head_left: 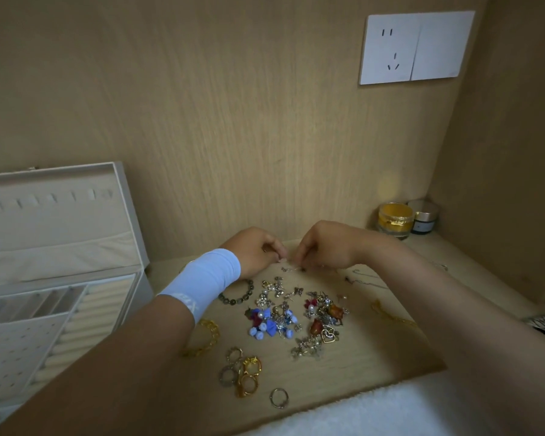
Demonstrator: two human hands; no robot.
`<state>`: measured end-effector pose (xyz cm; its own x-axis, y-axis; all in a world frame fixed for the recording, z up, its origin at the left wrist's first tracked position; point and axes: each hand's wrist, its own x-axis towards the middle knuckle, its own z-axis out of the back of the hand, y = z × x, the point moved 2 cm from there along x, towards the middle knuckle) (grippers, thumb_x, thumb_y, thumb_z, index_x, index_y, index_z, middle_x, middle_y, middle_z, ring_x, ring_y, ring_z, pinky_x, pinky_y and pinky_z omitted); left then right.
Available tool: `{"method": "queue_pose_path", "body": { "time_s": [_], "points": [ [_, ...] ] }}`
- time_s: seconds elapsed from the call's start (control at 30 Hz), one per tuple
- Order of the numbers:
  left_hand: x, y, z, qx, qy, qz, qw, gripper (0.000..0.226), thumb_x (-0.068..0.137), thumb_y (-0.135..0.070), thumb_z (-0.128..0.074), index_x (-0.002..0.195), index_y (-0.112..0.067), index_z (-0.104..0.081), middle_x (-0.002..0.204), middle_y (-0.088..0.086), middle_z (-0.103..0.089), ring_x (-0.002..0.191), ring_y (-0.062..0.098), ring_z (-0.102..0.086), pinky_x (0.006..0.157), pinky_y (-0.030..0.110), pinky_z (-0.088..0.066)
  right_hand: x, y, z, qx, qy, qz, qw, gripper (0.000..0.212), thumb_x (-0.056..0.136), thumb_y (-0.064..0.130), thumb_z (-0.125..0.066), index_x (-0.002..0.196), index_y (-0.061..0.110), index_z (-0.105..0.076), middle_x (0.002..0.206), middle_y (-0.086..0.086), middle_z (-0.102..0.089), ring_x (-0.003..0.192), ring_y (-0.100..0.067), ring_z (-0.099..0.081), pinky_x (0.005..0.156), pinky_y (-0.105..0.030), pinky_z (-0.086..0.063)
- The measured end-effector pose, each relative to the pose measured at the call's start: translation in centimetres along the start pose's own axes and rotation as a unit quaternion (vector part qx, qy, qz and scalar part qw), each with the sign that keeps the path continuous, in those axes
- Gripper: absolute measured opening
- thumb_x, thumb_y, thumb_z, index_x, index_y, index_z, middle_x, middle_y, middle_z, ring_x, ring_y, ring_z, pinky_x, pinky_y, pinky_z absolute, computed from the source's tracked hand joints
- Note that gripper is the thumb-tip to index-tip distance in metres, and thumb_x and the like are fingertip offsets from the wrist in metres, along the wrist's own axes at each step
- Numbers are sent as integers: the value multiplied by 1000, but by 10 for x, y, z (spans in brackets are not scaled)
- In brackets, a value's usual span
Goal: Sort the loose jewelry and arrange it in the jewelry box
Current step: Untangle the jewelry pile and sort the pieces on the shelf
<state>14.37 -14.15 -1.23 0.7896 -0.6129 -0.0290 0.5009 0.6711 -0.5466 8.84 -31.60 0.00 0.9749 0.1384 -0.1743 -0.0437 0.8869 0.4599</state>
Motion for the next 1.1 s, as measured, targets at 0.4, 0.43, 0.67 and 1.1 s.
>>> {"method": "queue_pose_path", "body": {
  "time_s": [0.4,0.43,0.67,1.1],
  "points": [
    [21,13,-10,202,26,-12,979,43,99,-9,-44,138,-24,-56,143,3,-48,131,23,-46,111,31,-35,30,-17,-4,-109,-96,-46,988,9,83,23,-78,92,24,-80,94,7,-75,93,-15,-67,80,-28,-54],
    [21,14,-10,208,31,-15,978,45,99,-10,-44,141,-23,-53,145,3,-46,134,23,-42,114,33,-32,33,-18,-4,-109,-109,-45,987,8,84,23,-77,91,24,-79,94,7,-75,93,-16,-67,78,-28,-53],
    [6,14,-3,145,-32,-60,987,34,96,-13,-51,121,-29,-67,122,-5,-55,122,16,-47,110,32,-36,26,-13,-4,-110,-142,-20,984,11,84,24,-68,91,25,-77,91,8,-73,86,-15,-67,80,-38,-58],
    [-30,2,-6,204,-19,-97,974,26,99,-37,-51,117,-37,-68,116,-12,-63,116,13,-50,109,36,-32,-30,9,6,-88,-34,-4,996,13,90,18,-69,100,21,-78,94,13,-70,86,-5,-64,81,-24,-54]
  ]
}}
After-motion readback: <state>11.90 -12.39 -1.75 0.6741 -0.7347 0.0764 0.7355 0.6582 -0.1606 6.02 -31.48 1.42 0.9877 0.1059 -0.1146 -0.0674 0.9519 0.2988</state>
